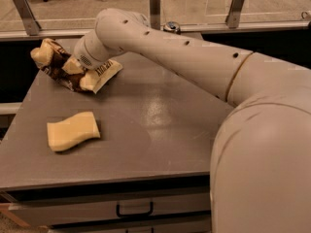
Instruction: Pick brown chip bag
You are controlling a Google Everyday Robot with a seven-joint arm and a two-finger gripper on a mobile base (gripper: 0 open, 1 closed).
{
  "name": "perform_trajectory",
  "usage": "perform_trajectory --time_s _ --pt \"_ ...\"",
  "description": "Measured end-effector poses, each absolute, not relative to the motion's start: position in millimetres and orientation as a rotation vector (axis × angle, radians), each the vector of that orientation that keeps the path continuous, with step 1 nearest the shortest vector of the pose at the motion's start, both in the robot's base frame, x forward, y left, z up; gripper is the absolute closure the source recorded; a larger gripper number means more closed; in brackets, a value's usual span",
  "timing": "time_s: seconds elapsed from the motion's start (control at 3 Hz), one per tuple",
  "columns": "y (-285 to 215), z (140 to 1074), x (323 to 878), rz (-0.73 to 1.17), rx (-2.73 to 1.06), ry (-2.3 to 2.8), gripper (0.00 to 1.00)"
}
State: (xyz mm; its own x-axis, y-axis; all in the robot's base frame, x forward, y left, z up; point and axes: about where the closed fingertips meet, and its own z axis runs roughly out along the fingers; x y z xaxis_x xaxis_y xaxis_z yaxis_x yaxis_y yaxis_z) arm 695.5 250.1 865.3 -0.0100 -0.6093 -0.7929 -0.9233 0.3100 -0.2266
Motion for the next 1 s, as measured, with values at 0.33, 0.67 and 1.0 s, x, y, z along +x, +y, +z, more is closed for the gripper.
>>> perform_trajectory --time_s 0.33,0.67,1.0 --pt "250.2 865.4 695.5 0.457 -1.393 1.714 1.00" --pt "250.2 865.4 695.5 0.458 -1.393 1.714 1.00" --pt "250.2 865.6 695.5 0.458 -1.393 1.714 1.00"
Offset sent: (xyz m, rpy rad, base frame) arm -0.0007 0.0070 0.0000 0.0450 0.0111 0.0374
